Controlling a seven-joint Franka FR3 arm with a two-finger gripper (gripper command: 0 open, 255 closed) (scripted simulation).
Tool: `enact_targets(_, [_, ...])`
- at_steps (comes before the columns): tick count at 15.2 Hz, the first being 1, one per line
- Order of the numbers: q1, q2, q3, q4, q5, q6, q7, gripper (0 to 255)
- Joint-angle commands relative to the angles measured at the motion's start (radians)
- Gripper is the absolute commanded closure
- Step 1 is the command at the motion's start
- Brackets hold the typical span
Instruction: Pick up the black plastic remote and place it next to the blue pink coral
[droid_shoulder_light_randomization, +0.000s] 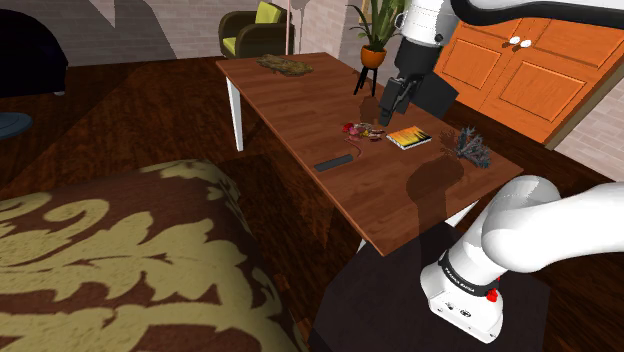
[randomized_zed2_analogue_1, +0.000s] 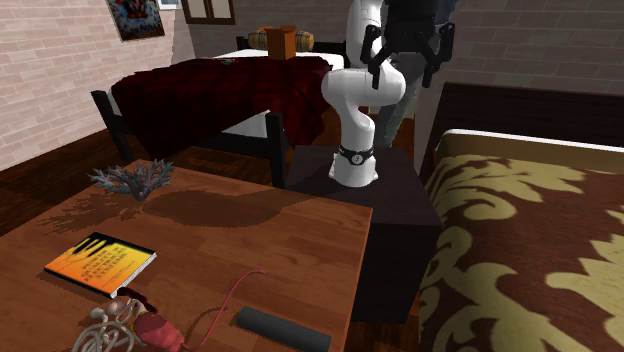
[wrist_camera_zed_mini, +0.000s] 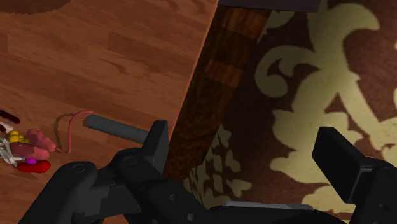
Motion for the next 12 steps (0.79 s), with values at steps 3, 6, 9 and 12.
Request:
enact_targets(3, [0.006, 0.008, -0.034, -0.049, -0.027, 0.057, -0.083, 0])
enact_targets(6, [0.012, 0.036, -0.087, -0.109, -0.068, 0.148, -0.205, 0])
enact_targets(9, [0.018, 0.083, -0.140, -0.154, -0.106, 0.245, -0.326, 0])
enact_targets(12, [0.024, 0.150, -0.195, -0.183, -0.140, 0.346, -0.446, 0])
